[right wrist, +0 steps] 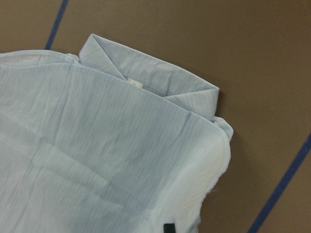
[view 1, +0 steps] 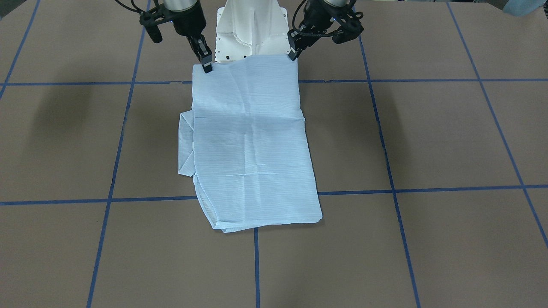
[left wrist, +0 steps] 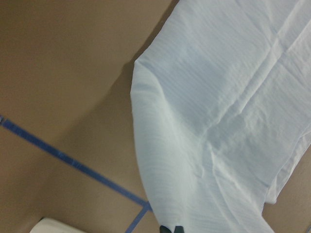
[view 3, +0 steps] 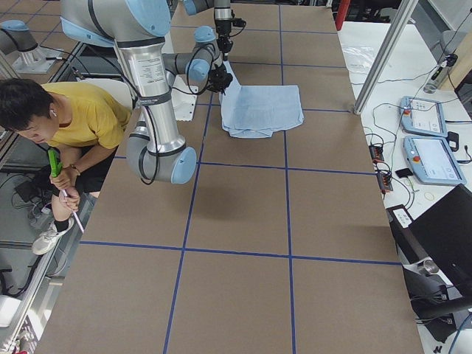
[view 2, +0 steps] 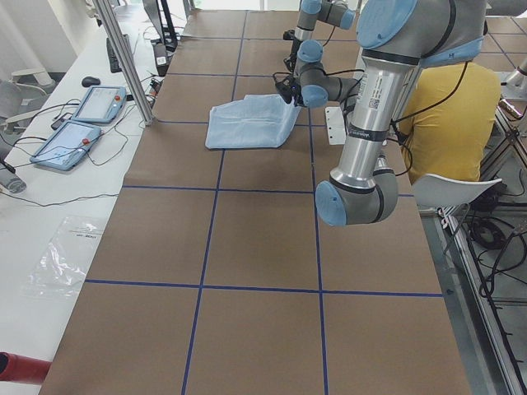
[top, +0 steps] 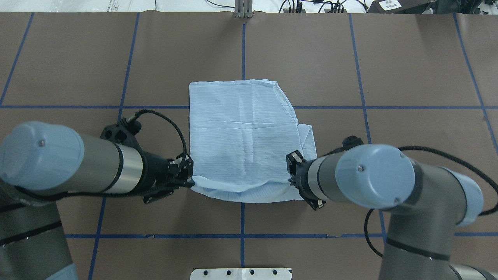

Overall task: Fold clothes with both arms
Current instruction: 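Grasp both near corners and lift them with both grippers, then fold the near edge over toward the far edge with both grippers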

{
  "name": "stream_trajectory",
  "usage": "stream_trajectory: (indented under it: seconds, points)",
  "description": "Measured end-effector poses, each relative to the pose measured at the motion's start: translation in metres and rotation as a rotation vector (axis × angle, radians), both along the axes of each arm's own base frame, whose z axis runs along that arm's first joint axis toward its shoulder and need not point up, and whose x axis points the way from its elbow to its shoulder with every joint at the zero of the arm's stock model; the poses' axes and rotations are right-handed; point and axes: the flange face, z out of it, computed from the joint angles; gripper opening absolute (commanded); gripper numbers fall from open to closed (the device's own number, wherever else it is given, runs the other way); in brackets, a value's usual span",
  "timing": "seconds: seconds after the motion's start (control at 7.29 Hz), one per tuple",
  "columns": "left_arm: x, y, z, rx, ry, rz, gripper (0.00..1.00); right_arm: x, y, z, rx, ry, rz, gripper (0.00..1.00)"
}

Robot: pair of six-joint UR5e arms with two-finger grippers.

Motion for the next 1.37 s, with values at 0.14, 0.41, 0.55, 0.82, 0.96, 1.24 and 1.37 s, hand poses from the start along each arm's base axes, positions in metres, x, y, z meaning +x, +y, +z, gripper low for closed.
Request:
stream_trajectory:
  seconds: [0.14,0.41,0.55,0.82,0.96,1.24,1.37]
  points:
    - [-0.002,-0.043,0.001,0.025,-0.026,-0.036,0.00,-0.009,-0.043,-0.004,0.017,0.026,0.014,0.00]
    - [0.013,-0.120,0.022,0.080,-0.085,-0.081,0.00,-0.023,-0.120,0.006,0.044,0.047,0.032,0.00]
    - [0.027,-0.157,0.042,0.093,-0.094,-0.106,0.00,-0.041,-0.156,0.016,0.057,0.058,0.033,0.00]
    - [0.059,-0.221,0.077,0.113,-0.111,-0.153,0.00,-0.084,-0.226,0.026,0.075,0.102,0.013,0.00]
    - [0.072,-0.247,0.093,0.136,-0.126,-0.180,0.00,-0.096,-0.259,0.031,0.084,0.122,-0.019,0.00]
    - [0.086,-0.282,0.114,0.176,-0.152,-0.214,0.00,-0.112,-0.305,0.050,0.125,0.131,-0.073,0.00]
    - [0.088,-0.291,0.118,0.188,-0.163,-0.221,0.00,-0.117,-0.318,0.058,0.153,0.133,-0.091,0.65]
